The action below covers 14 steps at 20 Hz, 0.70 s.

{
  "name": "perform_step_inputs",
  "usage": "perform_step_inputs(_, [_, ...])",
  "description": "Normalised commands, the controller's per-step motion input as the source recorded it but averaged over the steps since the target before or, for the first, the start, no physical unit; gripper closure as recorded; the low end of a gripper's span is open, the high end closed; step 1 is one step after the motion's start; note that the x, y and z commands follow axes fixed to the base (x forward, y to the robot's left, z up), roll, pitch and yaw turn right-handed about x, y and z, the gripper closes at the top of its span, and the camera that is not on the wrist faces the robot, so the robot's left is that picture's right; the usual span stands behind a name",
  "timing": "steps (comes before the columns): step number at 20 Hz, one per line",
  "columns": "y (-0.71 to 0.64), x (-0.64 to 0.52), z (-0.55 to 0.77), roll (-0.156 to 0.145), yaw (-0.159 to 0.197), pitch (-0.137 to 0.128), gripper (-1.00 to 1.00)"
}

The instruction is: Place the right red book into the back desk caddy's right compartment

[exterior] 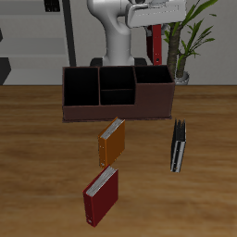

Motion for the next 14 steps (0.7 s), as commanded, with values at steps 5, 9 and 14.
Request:
perform_step_inputs(5, [-0.04, 0.0, -0.21, -0.008, -0.018, 0.032, 1.0])
perform_step_inputs(9, [-0.02, -0.07, -0.22, 0.003, -0.013, 0.02, 1.0])
perform_step_inputs(14, [0.02, -0.05, -0.14, 0.006, -0.008, 0.015, 1.0])
